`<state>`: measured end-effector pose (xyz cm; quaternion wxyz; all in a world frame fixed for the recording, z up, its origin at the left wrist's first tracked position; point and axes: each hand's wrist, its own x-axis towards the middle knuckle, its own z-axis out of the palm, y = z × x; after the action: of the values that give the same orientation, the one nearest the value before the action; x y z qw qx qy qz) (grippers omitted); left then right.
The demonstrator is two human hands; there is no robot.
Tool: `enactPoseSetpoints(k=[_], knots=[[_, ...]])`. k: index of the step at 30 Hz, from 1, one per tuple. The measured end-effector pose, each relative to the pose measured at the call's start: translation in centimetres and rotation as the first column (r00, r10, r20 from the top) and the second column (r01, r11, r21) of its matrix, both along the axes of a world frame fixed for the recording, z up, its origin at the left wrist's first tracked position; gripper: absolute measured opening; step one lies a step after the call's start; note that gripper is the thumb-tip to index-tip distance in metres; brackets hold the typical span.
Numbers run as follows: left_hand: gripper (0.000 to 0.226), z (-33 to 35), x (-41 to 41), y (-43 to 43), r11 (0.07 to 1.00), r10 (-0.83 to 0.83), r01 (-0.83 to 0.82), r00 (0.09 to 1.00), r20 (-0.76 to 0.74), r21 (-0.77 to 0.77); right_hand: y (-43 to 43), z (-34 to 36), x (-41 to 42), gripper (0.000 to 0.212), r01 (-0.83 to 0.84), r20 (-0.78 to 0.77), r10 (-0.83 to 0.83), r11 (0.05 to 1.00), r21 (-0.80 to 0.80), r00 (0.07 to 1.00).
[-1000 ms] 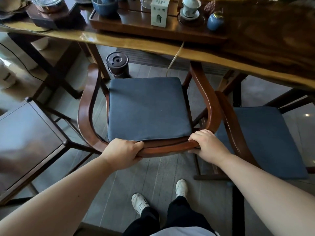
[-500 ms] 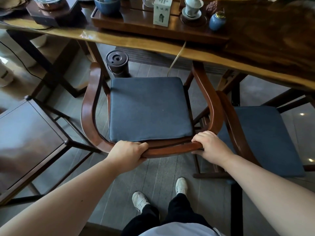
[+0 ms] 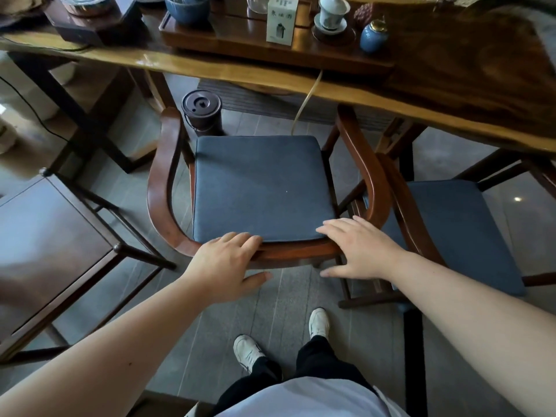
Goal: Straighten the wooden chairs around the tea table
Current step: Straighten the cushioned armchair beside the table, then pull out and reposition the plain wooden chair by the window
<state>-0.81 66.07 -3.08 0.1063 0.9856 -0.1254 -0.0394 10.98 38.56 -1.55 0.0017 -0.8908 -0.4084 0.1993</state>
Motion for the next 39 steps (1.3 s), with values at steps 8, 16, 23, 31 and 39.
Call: enactPoseSetpoints(k=[8, 16, 23, 31, 39], knots=[[0.066, 3.5, -4.6, 5.6, 0.971, 0.216, -0.224, 0.971, 0.1, 0.085, 9.7, 2.8, -1.4, 0.089, -0.24, 0.155, 0.216, 0.959, 0.151, 0.964], [0.063, 5.8, -9.2, 12.2, 0.884, 0.424, -0.434, 0.901, 0.094, 0.173, 19.0, 3.7, 0.2, 0.083, -0.427, 0.205, 0.391, 0.887, 0.177, 0.897], [0.06, 7.4, -13.1, 16.8, 0.748, 0.589, -0.588, 0.802, 0.099, 0.308, 27.1, 3.9, 1.2, 0.082, -0.553, 0.152, 0.532, 0.794, 0.252, 0.833], [0.052, 9.4, -16.7, 21.1, 0.637, 0.709, -0.697, 0.697, 0.105, 0.328, 33.4, 3.1, 0.9, 0.078, -0.692, 0.132, 0.683, 0.685, 0.225, 0.719], [0.044, 11.5, -19.2, 30.2, 0.609, 0.726, -0.686, 0.684, 0.067, 0.399, 40.2, 2.1, -1.1, 0.075, -0.7, 0.111, 0.696, 0.677, 0.225, 0.709]])
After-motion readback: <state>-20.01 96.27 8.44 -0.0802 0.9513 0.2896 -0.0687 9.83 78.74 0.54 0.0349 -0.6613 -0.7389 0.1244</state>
